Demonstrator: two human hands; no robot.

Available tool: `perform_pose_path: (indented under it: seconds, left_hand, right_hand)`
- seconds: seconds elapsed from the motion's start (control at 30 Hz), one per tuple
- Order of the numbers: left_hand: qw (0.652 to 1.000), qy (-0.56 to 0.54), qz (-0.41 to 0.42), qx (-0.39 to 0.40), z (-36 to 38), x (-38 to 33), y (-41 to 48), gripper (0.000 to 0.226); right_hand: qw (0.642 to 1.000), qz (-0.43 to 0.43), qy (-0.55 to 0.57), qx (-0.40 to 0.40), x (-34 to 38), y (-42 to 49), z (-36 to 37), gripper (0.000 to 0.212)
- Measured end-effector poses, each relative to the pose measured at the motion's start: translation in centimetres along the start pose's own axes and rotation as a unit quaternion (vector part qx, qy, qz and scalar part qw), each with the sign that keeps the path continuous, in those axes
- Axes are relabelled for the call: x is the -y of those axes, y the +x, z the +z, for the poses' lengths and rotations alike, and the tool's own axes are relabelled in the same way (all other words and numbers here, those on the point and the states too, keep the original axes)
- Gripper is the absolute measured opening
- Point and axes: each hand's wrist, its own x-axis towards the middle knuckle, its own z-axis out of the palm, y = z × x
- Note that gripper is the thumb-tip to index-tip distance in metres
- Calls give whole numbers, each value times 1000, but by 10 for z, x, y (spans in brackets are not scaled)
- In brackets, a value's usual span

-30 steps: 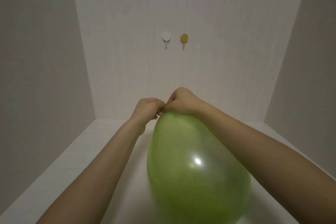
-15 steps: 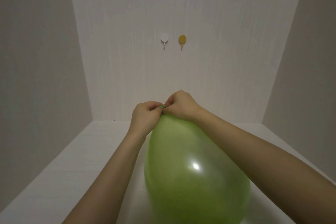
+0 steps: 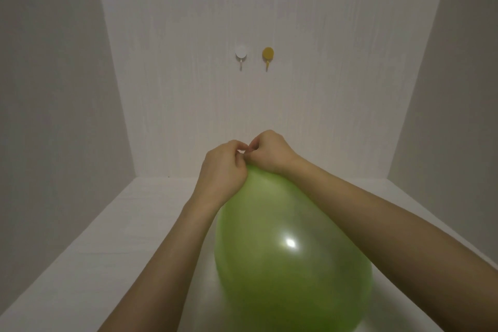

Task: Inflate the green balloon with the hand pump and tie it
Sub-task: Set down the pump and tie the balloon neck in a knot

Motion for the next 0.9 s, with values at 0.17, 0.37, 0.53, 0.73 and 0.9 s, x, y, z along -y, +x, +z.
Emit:
perform_pose_path:
  seconds: [0.17,0.37,0.53,0.73,0.9]
  left_hand:
    - [997,-52,-31,-52,3,5,-6,31]
    - [983,-126,-75,-106,6,0,-11,28]
    - [969,-181,-118,-123,8,-1,-13,31]
    - [963,-214,-130,-105,5,0,-10,20]
    - [913,-360,-183,-49,4,13,-9,13]
  right_hand:
    - [998,-35,-33,-51,-2,2,3,14]
    - [994,-64,-49,-80,-7,1,1,13]
    - [993,-79,-38,-78,-7,2,0,14]
    - [991,-85,-45,-88,-6,2,-3,13]
    - [994,-67,-20,-79,-13,-1,-10,17]
